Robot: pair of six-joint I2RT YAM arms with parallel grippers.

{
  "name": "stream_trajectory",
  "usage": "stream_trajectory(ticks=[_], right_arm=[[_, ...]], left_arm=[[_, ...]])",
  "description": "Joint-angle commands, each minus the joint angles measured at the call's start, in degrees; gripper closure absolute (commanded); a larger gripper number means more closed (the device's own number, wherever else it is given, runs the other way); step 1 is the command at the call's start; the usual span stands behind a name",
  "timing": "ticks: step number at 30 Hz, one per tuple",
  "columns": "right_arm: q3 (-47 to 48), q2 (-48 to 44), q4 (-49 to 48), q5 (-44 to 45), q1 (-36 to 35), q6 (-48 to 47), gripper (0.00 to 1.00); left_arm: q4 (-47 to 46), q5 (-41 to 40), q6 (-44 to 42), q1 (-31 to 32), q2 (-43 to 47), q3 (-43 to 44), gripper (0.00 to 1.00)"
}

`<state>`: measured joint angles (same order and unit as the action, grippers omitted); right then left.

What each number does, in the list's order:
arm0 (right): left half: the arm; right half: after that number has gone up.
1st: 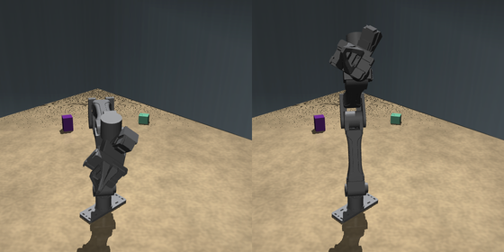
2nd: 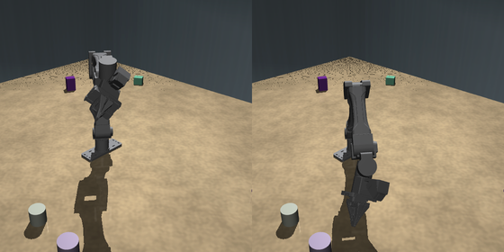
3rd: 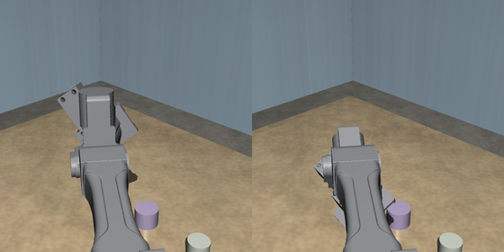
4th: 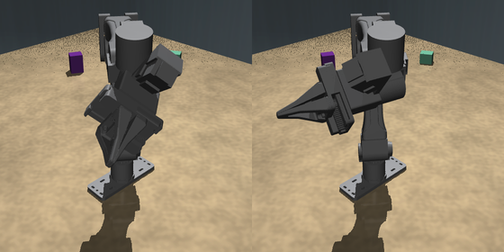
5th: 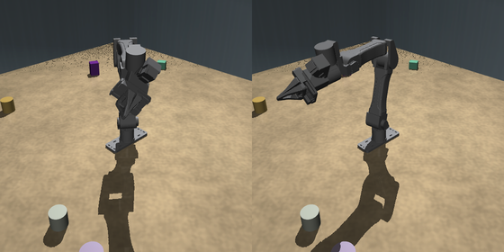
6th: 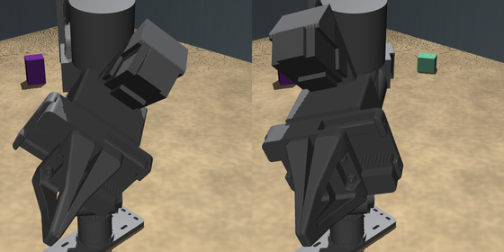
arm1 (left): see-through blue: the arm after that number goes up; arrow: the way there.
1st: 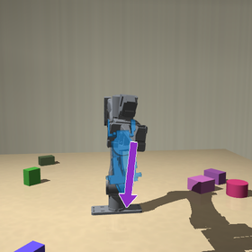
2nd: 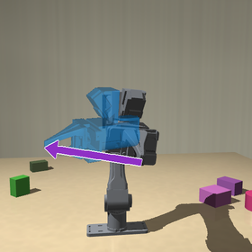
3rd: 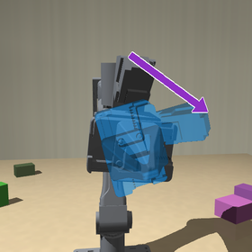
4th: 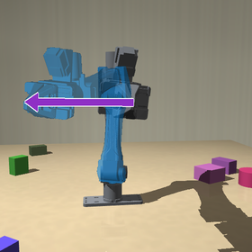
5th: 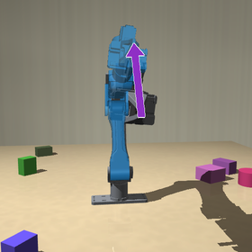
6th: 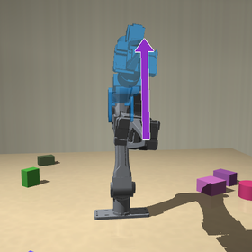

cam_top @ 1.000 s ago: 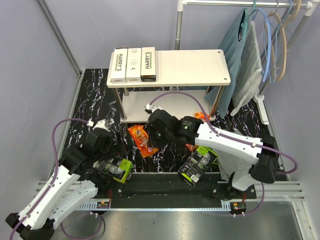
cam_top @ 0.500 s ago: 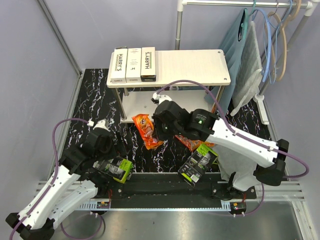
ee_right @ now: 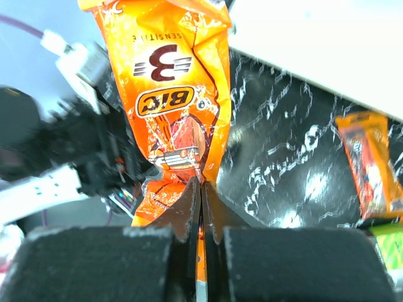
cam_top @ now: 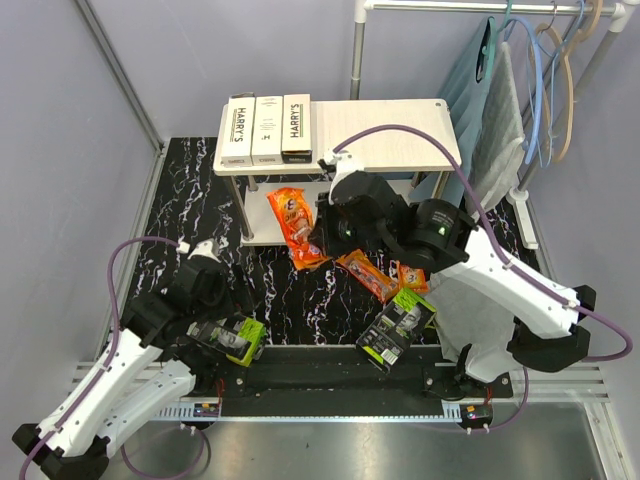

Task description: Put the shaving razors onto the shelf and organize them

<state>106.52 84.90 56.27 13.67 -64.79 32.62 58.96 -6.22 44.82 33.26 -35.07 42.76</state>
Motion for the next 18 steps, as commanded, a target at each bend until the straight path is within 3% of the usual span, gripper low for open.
stream_trajectory(ticks=[1,18], right_arm=[[7.81,2.19,1.73,3.56,1.07,-2.91,0.96],[38.22,14.85,12.19,-2.16,14.07,-7.75,0.94]], left_arm=[[-2.36,1.03,-0.87,-0.03,0.00,0.04,0.01],[-1.74,0.59,-0.61,-0.12,0.00,0.04,0.01]])
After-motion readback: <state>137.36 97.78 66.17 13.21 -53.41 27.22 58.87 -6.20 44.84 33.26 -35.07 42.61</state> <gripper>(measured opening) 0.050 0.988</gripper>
